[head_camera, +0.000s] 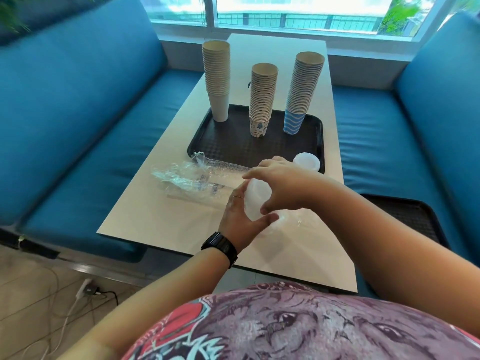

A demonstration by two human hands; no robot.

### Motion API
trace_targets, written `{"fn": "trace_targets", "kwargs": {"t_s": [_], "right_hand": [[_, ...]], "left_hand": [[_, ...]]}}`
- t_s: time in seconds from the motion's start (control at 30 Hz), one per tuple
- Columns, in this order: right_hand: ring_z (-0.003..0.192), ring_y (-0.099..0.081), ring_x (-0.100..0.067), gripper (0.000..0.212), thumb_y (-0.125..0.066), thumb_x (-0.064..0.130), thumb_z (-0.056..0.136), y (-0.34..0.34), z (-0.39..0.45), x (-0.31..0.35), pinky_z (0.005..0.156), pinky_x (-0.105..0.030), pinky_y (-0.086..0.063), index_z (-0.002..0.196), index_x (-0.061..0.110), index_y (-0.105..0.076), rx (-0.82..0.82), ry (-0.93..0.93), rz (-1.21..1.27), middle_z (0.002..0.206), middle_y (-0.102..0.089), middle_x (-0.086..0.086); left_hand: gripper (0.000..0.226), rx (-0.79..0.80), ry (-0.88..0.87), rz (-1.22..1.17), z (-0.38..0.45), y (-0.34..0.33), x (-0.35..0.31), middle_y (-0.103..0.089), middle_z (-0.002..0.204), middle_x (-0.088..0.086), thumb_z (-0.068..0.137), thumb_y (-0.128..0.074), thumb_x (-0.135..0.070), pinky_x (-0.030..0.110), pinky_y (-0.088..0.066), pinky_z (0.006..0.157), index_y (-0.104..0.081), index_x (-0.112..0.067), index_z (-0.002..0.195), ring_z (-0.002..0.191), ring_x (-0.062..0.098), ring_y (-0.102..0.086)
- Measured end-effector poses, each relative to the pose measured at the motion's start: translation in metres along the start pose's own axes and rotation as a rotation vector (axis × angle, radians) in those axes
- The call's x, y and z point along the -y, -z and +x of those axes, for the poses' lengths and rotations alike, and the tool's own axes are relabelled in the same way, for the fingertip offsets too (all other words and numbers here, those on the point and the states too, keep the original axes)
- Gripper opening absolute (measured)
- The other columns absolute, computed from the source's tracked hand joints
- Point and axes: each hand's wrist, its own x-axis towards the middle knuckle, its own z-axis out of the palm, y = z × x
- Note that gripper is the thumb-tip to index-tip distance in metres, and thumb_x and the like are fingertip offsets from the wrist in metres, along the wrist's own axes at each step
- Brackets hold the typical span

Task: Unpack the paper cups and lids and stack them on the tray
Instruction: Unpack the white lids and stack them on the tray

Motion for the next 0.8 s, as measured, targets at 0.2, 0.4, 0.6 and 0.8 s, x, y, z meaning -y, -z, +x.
{"fn": "trace_targets", "kwargs": {"t_s": [0.2, 0.4, 0.6, 0.8], "right_hand": [[0.122, -0.039, -0.016, 0.076, -0.077, 0.039, 0.075, 0.002, -0.002, -0.002, 0.097, -0.035, -0.042, 0.140, 0.042, -0.039, -0.031, 0.002, 0.056, 0.130, -0.046, 0.007], [0.111, -0.047, -0.013, 0.068, -0.076, 0.034, 0.076, 0.008, -0.008, -0.010, 0.091, -0.030, -0.049, 0.134, 0.049, -0.043, -0.086, -0.013, 0.304, 0.120, -0.040, 0.009], [0.105, -0.054, -0.010, 0.048, -0.077, 0.028, 0.081, 0.015, -0.013, -0.031, 0.088, -0.019, -0.050, 0.123, 0.041, -0.057, -0.144, -0.021, 0.674, 0.121, -0.039, 0.006], [0.092, -0.058, -0.017, 0.043, -0.076, 0.031, 0.067, 0.017, -0.017, -0.068, 0.084, -0.025, -0.051, 0.105, 0.029, -0.055, -0.277, -0.099, 1.012, 0.115, -0.052, -0.004]], "left_hand": [[0.096, 0.010, 0.000, 0.005, -0.001, 0.000, -0.002, -0.036, 0.149, -0.004, 0.074, -0.084, -0.038, 0.024, -0.031, 0.106, -0.027, -0.024, 0.150, 0.128, 0.006, -0.034], [0.090, -0.030, -0.038, -0.032, -0.001, 0.001, 0.000, -0.043, 0.128, -0.013, 0.069, -0.088, -0.033, 0.027, -0.041, 0.100, -0.035, -0.030, 0.141, 0.117, 0.007, -0.045], [0.081, -0.062, -0.080, -0.043, 0.000, 0.000, 0.003, -0.043, 0.117, -0.025, 0.067, -0.090, -0.032, 0.007, -0.037, 0.086, -0.033, -0.048, 0.123, 0.111, 0.005, -0.046], [0.083, -0.059, -0.066, -0.038, 0.003, -0.003, 0.009, -0.047, 0.129, -0.009, 0.067, -0.090, -0.035, 0.021, -0.039, 0.095, -0.038, -0.035, 0.133, 0.116, 0.008, -0.046]]}}
